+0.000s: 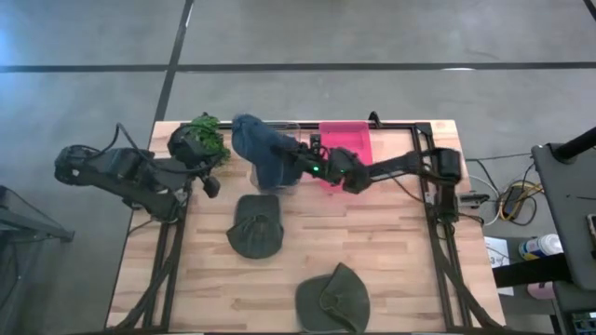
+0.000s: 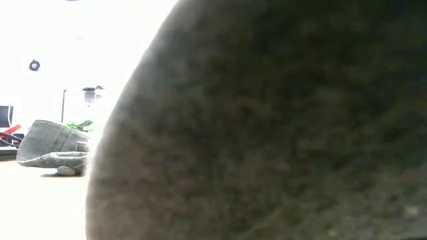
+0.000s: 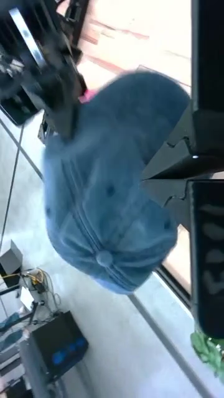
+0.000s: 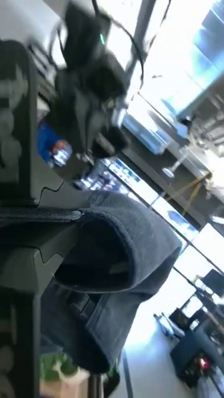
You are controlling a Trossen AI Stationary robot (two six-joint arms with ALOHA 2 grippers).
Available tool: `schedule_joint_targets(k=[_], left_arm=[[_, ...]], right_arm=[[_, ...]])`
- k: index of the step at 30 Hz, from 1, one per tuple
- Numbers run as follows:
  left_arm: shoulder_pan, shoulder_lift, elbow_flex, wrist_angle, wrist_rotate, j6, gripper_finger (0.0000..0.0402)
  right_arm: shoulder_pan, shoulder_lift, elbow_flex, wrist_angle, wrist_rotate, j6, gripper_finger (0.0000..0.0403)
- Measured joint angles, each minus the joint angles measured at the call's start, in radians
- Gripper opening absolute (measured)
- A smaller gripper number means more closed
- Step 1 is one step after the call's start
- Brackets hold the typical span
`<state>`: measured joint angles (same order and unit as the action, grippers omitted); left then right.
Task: Pick & Place hat
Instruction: Put the blue cap into the transparent bin
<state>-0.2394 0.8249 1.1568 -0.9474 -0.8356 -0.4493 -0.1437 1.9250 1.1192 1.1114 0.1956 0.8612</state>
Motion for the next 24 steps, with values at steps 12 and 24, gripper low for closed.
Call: schedule_joint_targets(k=[12, 24], left_arm=[[0.000, 0.017, 0.000, -0.088, 0.003, 0.038, 0.0000], [0.000, 0.049, -0.034, -0.099, -0.013, 0.037, 0.0000]], right_arm=[[-0.035, 0.120, 0.021, -0.128, 0.046, 0.005, 0.0015], [-0.033, -0.121, 0.038, -0.979, 0.182, -0.053, 0.0098]])
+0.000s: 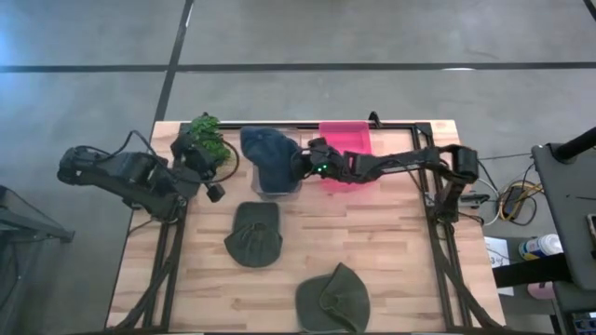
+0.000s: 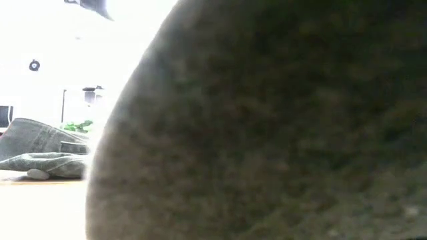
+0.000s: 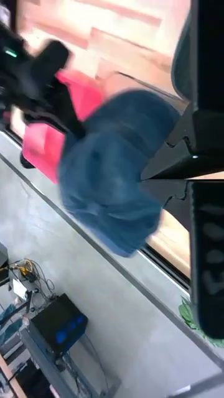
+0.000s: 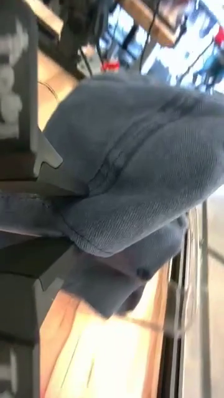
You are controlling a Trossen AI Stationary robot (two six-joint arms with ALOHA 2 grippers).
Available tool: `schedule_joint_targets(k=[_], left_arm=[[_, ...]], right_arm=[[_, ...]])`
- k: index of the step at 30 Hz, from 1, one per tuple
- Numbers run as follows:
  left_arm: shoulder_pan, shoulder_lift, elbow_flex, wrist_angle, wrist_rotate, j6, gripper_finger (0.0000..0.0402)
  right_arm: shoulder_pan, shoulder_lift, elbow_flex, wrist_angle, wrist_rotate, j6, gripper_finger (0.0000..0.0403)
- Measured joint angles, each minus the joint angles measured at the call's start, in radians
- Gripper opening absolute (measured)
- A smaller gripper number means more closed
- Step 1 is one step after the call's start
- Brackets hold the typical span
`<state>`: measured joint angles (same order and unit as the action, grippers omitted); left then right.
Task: Pick & Place hat
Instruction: Put the blue cap into the transparent bin
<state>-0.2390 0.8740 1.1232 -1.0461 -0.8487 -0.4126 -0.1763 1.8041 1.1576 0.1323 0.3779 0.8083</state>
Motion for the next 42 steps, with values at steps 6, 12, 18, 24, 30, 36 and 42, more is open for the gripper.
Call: schedule_joint_targets(k=[6, 12, 18, 24, 30, 36, 42], left_arm=[[0.020, 0.001, -0.149, 0.068, -0.016, -0.072, 0.0000], [0.131, 0.019, -0.355, 0.406, -0.015, 0.096, 0.0000], [0.328, 0.081, -0.540, 0.686, 0.041, 0.261, 0.0000], [0.425, 0.121, -0.594, 0.880, 0.166, 0.312, 0.0000], [0.464, 0.214, -0.610, 1.151, 0.342, 0.465, 0.0000], [0.474, 0.356, -0.606, 1.177, 0.359, 0.469, 0.0000], [0.473, 0.419, -0.553, 1.260, 0.364, 0.520, 0.0000]], right_arm=[[0.000, -0.070, 0.001, -0.170, 0.016, 0.006, 0.0123], [-0.001, -0.046, 0.001, -0.195, 0.015, 0.007, 0.0125], [-0.002, 0.007, 0.001, -0.240, 0.013, 0.064, 0.0114], [-0.001, 0.011, 0.001, -0.261, 0.011, 0.051, 0.0112], [-0.019, 0.050, 0.005, -0.254, -0.014, 0.009, 0.0113], [-0.026, 0.042, 0.005, -0.259, -0.061, -0.007, 0.0120], [-0.035, -0.003, -0.001, -0.304, -0.186, -0.111, 0.0121]])
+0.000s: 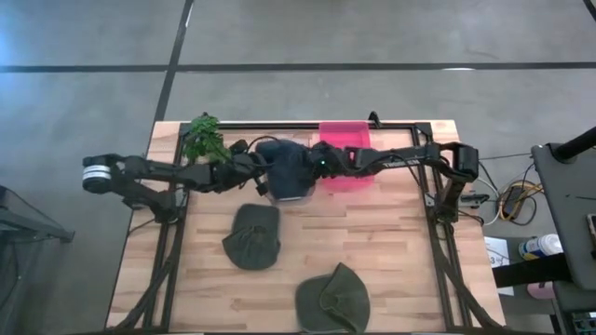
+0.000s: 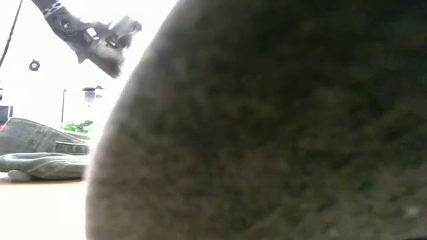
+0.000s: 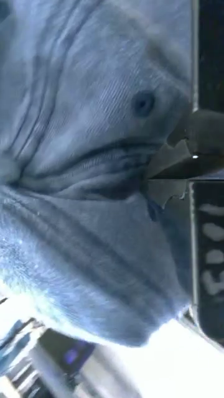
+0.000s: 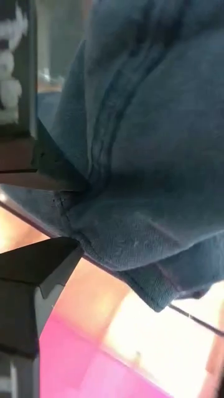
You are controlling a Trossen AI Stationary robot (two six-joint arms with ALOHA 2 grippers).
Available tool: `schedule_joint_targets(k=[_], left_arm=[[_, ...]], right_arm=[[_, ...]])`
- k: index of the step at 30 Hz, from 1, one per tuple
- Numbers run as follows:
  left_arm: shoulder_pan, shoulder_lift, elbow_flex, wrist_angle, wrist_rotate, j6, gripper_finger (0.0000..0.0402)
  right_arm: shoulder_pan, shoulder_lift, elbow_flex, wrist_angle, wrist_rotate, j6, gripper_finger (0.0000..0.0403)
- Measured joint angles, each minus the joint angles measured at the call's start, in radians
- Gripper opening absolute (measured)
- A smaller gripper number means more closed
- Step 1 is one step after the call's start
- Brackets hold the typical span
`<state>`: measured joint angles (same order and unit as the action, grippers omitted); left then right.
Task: Pick & Place hat
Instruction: Put the blue cap into the transparent bin
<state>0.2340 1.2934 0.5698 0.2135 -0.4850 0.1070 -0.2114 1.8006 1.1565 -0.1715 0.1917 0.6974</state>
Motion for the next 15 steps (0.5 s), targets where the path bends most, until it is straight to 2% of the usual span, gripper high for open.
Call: schedule_joint_targets(k=[2, 4, 5, 8, 11, 15], left_arm=[[0.000, -0.013, 0.024, 0.004, -0.003, 0.032, 0.0000], [0.001, -0.036, 0.043, 0.006, -0.005, 0.055, 0.0000], [0.001, -0.048, 0.048, 0.006, -0.006, 0.068, 0.0000], [0.002, -0.090, 0.051, 0.000, -0.020, 0.135, 0.0000], [0.007, -0.125, 0.050, -0.001, -0.031, 0.146, 0.0000], [0.002, -0.163, 0.050, -0.042, -0.032, 0.136, 0.0000]], right_arm=[[0.018, -0.034, -0.002, -0.037, 0.000, -0.023, 0.0121], [0.044, -0.061, 0.000, -0.092, 0.091, -0.075, 0.0121], [0.049, -0.071, 0.000, -0.116, 0.104, -0.091, 0.0121], [0.044, -0.095, -0.001, -0.140, 0.070, -0.127, 0.0121], [0.045, -0.106, -0.004, -0.143, 0.163, -0.231, 0.0122], [0.042, -0.103, 0.018, -0.179, 0.158, -0.246, 0.0125]])
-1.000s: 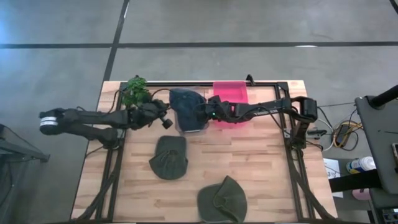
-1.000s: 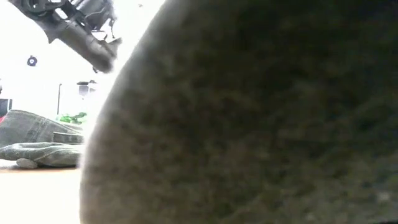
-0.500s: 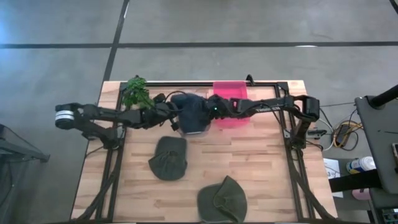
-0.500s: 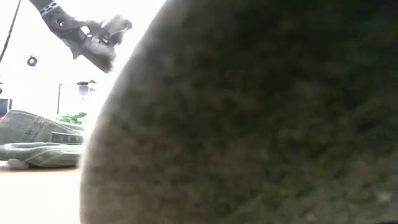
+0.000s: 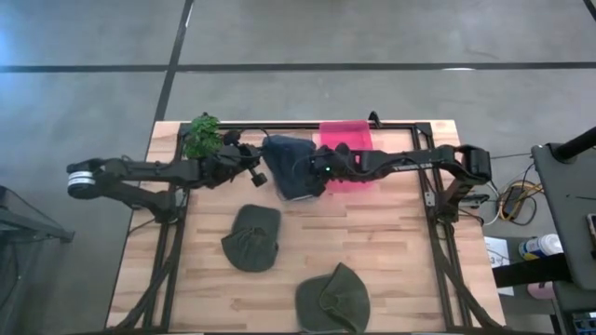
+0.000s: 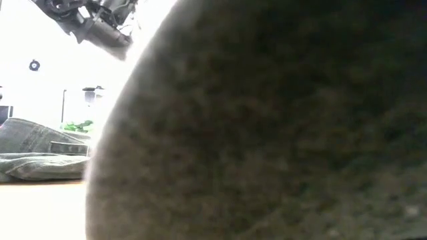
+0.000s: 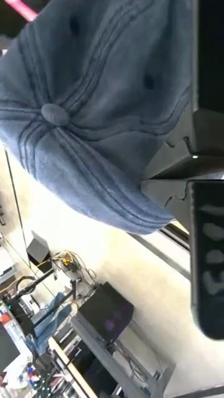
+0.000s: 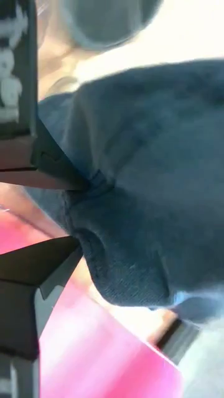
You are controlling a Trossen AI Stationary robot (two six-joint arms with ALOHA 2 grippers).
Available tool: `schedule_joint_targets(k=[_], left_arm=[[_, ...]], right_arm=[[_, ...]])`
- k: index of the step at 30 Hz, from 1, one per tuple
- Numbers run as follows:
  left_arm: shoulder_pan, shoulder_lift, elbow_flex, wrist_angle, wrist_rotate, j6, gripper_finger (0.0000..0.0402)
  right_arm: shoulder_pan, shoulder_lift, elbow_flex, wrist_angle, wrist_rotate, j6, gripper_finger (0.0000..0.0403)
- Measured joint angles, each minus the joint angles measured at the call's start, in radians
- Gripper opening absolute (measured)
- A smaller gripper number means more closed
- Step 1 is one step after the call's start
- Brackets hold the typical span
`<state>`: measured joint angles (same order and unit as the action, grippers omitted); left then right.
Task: Pick & Place hat
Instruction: Put the blue cap into the transparent bin
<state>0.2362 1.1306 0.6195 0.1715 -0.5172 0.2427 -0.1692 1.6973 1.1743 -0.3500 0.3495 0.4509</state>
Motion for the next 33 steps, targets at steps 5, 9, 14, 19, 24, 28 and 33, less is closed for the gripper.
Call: schedule_joint_targets(k=[5, 9, 14, 19, 24, 28, 33], left_arm=[[-0.006, -0.049, 0.005, -0.043, -0.001, -0.043, 0.0000], [-0.004, -0.048, 0.000, -0.049, 0.007, -0.056, 0.0000], [-0.008, -0.004, 0.000, -0.034, 0.120, -0.087, 0.0000], [-0.011, 0.021, 0.028, 0.045, 0.122, -0.038, 0.0000], [0.042, 0.066, 0.060, 0.071, 0.119, 0.043, 0.0000], [0.076, 0.118, 0.073, 0.073, 0.169, 0.044, 0.0000], [0.082, 0.171, 0.077, 0.102, 0.175, 0.046, 0.0000]], right_arm=[[-0.008, -0.001, 0.023, -0.003, 0.025, -0.109, 0.0125], [-0.014, 0.016, 0.015, -0.060, 0.020, -0.141, 0.0131], [-0.022, 0.025, 0.004, -0.084, -0.002, -0.115, 0.0154], [-0.020, 0.024, 0.014, -0.062, 0.009, -0.115, 0.0202], [-0.021, 0.020, 0.037, -0.064, 0.022, -0.126, 0.0255], [-0.004, 0.010, 0.079, -0.067, 0.069, -0.226, 0.0276], [0.002, 0.011, 0.125, -0.150, 0.070, -0.406, 0.0283]])
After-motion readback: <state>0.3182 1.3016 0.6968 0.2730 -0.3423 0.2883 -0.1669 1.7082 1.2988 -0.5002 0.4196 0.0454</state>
